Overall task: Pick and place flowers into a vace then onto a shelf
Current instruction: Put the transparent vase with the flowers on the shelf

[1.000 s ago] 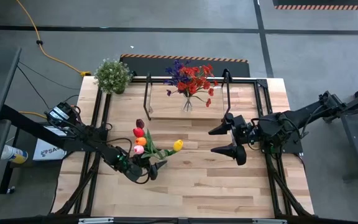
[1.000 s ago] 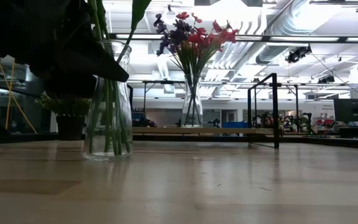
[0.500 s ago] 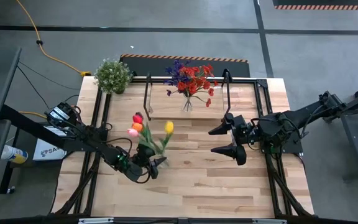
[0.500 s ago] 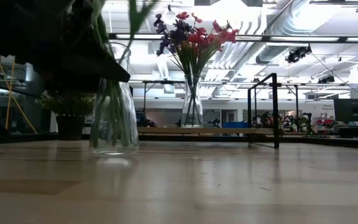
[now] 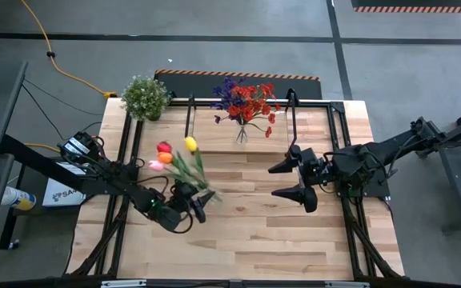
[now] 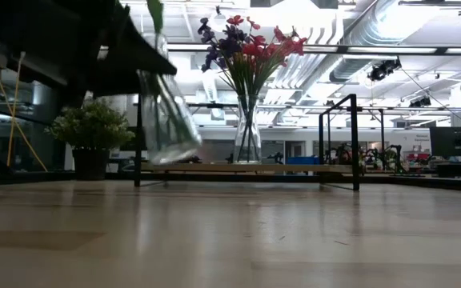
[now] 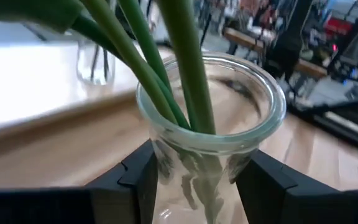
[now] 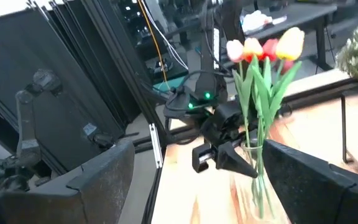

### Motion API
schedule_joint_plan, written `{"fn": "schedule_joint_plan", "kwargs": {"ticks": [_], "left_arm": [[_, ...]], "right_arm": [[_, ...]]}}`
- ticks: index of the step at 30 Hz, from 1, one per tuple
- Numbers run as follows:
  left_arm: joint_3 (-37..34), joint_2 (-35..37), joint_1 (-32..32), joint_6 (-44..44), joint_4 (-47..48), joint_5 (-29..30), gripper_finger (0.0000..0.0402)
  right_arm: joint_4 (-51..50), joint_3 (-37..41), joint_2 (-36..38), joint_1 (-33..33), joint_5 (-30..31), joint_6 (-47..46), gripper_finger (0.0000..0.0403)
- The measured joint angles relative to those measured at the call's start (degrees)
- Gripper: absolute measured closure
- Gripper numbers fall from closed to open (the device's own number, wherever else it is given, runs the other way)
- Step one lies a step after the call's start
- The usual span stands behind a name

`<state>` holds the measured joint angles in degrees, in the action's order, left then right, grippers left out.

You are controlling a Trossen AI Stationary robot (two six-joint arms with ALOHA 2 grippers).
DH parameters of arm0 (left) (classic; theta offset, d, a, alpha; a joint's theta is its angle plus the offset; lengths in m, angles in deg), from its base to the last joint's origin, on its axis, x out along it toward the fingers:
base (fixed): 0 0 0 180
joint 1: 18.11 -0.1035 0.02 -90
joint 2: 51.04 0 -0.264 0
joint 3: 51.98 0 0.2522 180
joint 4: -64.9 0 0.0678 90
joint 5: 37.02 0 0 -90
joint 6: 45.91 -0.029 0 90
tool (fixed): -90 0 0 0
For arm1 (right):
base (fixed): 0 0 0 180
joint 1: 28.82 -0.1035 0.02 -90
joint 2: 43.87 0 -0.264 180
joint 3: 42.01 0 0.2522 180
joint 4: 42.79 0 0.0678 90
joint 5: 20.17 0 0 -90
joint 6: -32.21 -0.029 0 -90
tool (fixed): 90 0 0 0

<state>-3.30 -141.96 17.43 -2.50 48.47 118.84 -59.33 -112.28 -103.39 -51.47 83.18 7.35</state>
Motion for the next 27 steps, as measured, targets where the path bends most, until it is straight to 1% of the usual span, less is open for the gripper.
{"fn": "schedule_joint_plan", "kwargs": {"ticks": [2,6,8,10,14,16,21,27], "left_arm": [[0.1,0.0,-0.8,-4.0,-3.2,1.6,0.0195],[3.5,1.5,-4.4,-12.6,-2.9,2.0,0.0195],[6.0,2.5,-6.6,-17.8,-1.1,0.9,0.0195],[8.3,3.7,-8.9,-21.7,3.0,1.0,0.0195],[11.0,6.5,-13.7,-21.9,12.1,0.1,0.0195],[11.7,7.6,-16.4,-21.6,14.0,-1.8,0.0195],[12.0,8.9,-23.2,-22.5,14.5,-3.1,0.0195],[12.0,8.8,-31.1,-22.2,15.5,-7.0,0.0195]], "right_arm": [[1.6,0.0,0.0,0.0,0.5,1.2,0.0064],[6.1,0.0,0.0,0.0,1.2,4.6,0.0065],[8.2,0.0,0.0,0.0,1.2,6.3,0.0064],[9.9,0.0,0.3,0.0,1.2,8.0,0.0064],[10.5,0.0,2.8,0.2,1.4,12.2,0.0065],[10.7,0.0,4.5,0.2,1.7,14.6,0.0064],[10.7,0.0,10.5,0.2,3.2,21.4,0.0065],[10.3,0.0,17.0,0.2,3.2,27.1,0.0065]]}}
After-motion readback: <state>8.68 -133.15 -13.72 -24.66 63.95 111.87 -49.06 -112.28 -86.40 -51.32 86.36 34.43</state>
